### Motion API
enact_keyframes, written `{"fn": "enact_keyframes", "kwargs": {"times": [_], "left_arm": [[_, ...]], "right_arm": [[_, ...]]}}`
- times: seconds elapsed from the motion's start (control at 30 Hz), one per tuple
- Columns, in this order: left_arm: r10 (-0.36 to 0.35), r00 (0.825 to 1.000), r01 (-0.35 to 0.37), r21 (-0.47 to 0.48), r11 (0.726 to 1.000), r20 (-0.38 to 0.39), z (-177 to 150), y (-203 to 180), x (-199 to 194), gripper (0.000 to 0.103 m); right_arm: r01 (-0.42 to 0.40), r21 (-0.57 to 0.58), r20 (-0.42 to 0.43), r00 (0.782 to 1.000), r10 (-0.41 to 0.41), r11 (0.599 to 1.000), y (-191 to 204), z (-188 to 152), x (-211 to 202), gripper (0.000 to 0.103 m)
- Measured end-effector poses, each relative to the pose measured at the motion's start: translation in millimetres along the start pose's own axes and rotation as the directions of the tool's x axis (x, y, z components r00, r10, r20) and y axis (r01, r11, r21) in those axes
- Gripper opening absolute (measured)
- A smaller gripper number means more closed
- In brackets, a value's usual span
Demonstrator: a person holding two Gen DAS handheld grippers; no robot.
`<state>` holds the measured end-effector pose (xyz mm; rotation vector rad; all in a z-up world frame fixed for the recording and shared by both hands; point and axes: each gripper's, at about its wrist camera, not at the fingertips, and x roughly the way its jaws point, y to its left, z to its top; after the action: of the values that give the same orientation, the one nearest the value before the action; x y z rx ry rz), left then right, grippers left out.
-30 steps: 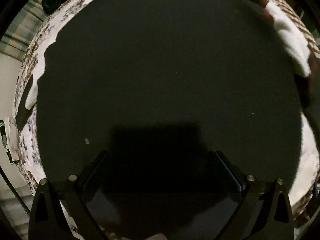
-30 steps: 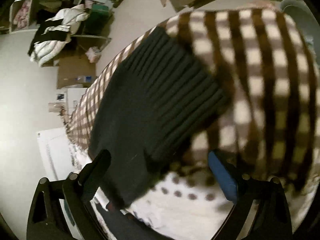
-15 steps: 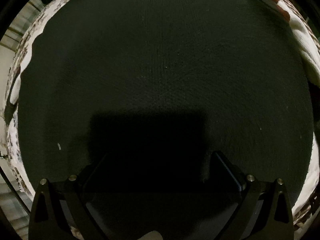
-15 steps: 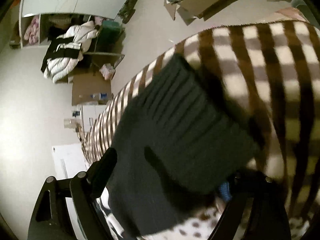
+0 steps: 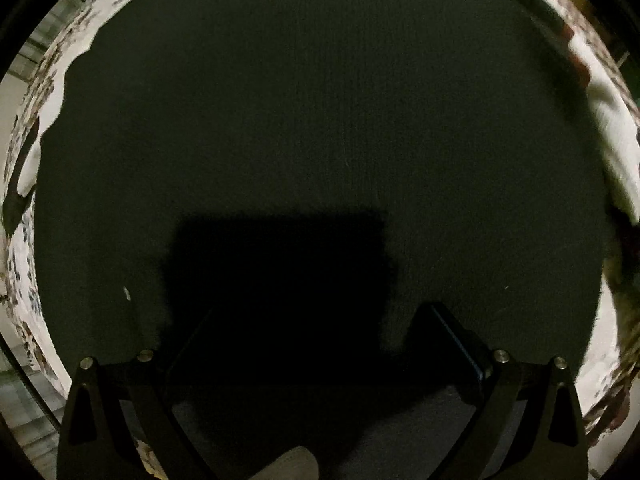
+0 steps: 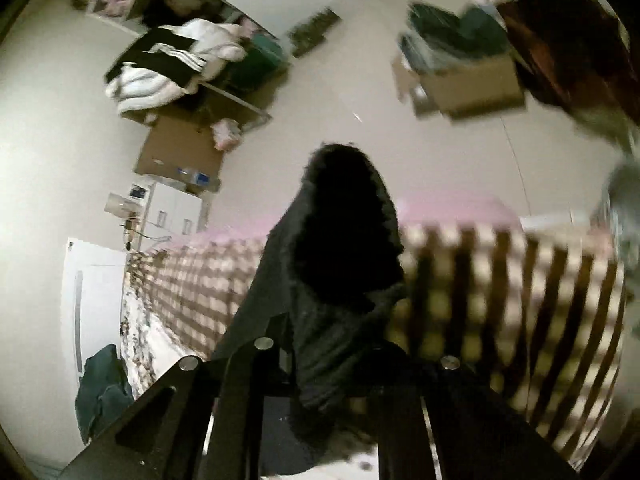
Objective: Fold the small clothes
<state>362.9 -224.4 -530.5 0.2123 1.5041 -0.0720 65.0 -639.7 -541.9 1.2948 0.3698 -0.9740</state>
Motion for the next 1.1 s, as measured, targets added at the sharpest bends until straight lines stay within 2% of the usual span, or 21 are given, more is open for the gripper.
{"fn": "enact_keyframes", "kwargs": {"times": [0.13, 0.27, 0.4, 0.5, 0.63, 0.7, 0.8, 0.93, 1.03, 1.1], "left_arm": [[-0.019, 1.0, 0.02, -0.033, 0.999, 0.022, -8, 11, -5, 0.103], [-0.034, 0.999, 0.035, -0.058, 0.998, 0.025, -3, 26, -6, 0.103], [-0.03, 0.998, 0.035, -0.096, 0.995, 0.048, 4, 47, -7, 0.103], [-0.025, 0.998, 0.033, -0.135, 0.99, 0.066, 1, 62, -10, 0.103], [-0.003, 0.995, 0.024, -0.207, 0.978, 0.101, -3, 95, -13, 0.103], [0.007, 0.995, 0.019, -0.256, 0.966, 0.1, -8, 115, -9, 0.103], [0.0, 0.997, 0.026, -0.326, 0.945, 0.081, -7, 138, -5, 0.103], [0.007, 0.998, 0.017, -0.382, 0.924, 0.061, -25, 183, 6, 0.103], [0.008, 0.999, 0.014, -0.427, 0.904, 0.05, -37, 210, 15, 0.103], [0.004, 0.999, 0.016, -0.458, 0.889, 0.043, -43, 226, 23, 0.103]], "right_arm": [[-0.017, -0.081, 0.05, 0.999, 0.021, 0.997, 46, 29, -17, 0.013], [-0.017, -0.211, 0.068, 0.997, 0.032, 0.977, 96, 24, -31, 0.013], [-0.045, -0.366, 0.053, 0.996, 0.069, 0.929, 160, -15, -47, 0.013], [-0.095, -0.489, 0.007, 0.994, 0.112, 0.867, 224, -62, -53, 0.013], [-0.227, -0.612, -0.156, 0.974, 0.166, 0.757, 318, -164, -55, 0.013], [-0.306, -0.68, -0.259, 0.95, 0.173, 0.666, 365, -234, -52, 0.013], [-0.396, -0.745, -0.377, 0.914, 0.152, 0.537, 409, -338, -41, 0.013], [-0.455, -0.81, -0.477, 0.878, 0.037, 0.37, 434, -488, -10, 0.013], [-0.456, -0.858, -0.483, 0.873, -0.065, 0.238, 425, -589, 14, 0.013], [-0.448, -0.874, -0.473, 0.873, -0.119, 0.191, 410, -627, 31, 0.013]]}}
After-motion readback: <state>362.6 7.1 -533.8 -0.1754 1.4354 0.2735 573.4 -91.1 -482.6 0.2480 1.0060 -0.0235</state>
